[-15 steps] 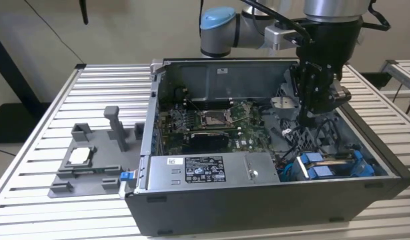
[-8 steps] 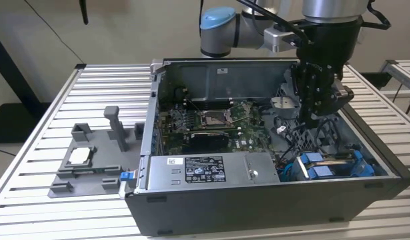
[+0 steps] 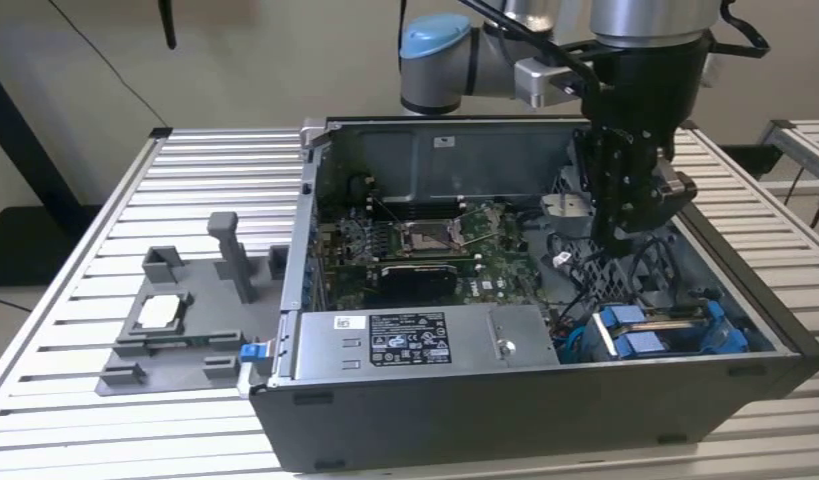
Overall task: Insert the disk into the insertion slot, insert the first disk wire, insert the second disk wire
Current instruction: 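Insert the second disk wire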
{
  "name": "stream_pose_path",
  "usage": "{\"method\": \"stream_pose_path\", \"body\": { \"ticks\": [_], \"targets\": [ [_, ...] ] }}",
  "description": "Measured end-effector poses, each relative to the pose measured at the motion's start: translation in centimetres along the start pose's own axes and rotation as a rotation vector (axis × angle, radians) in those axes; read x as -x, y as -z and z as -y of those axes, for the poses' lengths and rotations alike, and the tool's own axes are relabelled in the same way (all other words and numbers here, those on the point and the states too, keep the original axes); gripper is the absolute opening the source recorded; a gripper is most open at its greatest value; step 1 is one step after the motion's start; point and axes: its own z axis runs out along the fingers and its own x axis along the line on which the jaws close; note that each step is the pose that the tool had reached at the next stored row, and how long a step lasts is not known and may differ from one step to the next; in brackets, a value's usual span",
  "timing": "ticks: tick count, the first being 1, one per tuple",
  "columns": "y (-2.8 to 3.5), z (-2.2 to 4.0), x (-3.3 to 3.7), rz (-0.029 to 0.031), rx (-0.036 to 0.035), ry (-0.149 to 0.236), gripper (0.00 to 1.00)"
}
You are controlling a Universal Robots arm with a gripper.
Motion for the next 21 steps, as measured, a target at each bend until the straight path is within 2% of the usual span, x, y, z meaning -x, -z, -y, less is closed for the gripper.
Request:
{"method": "stream_pose_path", "body": {
  "ticks": [3,4,7,11,18,19,20,21],
  "targets": [
    [-0.01,-0.13,0.01,-0.0015,-0.0210,-0.004,0.29],
    [0.00,-0.19,0.02,-0.0018,-0.0242,-0.004,0.29],
    [0.00,-0.37,0.03,-0.0022,-0.0286,-0.005,0.29],
    [0.00,-0.55,0.04,-0.0031,-0.0413,-0.007,0.29],
    [0.00,-0.80,0.06,-0.0039,-0.0528,-0.009,0.29],
    [0.01,-0.83,0.06,-0.0042,-0.0552,-0.009,0.27],
    [0.01,-0.86,0.06,-0.0043,-0.0572,-0.010,0.20],
    [0.01,-0.89,0.07,-0.0044,-0.0588,-0.010,0.20]
  ]
}}
